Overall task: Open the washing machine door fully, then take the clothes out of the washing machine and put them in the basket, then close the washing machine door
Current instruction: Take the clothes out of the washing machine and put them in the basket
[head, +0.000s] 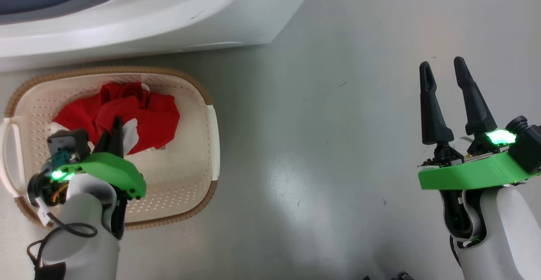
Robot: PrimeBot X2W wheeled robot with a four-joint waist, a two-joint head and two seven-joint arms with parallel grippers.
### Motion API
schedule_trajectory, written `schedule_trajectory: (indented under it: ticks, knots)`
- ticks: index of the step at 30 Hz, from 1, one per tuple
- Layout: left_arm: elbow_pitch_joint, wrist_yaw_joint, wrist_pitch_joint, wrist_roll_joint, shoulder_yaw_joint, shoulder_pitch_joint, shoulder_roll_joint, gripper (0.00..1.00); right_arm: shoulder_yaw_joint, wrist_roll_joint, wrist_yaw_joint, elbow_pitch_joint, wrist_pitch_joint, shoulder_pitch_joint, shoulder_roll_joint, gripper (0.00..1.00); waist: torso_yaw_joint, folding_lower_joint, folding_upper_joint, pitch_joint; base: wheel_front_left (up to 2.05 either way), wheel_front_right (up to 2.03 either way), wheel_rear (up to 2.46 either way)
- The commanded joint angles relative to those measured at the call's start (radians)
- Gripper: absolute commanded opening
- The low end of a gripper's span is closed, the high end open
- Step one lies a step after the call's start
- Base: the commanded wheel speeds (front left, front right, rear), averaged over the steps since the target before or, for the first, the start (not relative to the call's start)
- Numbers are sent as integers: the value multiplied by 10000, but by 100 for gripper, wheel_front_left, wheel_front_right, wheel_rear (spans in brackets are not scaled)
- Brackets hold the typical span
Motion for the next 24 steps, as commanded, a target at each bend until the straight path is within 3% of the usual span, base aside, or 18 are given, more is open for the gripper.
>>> schedule_trajectory:
  ticks: [1,3,4,24]
  knots:
    - [-52,-53,-51,50,295,113,316,40,165,-20,65,-231,-63,73,14,100,26,-1,0,-46,0,0,0]
    - [-40,-53,-51,91,363,122,323,88,160,-34,65,-203,-63,86,14,100,54,-1,0,-127,0,0,0]
    - [-31,-53,-51,110,393,146,320,100,160,-41,65,-187,-63,95,14,100,70,-1,0,-191,0,0,0]
    - [-1086,-54,-51,-50,564,1606,148,100,321,-223,65,309,-63,686,14,100,255,-1,0,-2246,0,0,0]
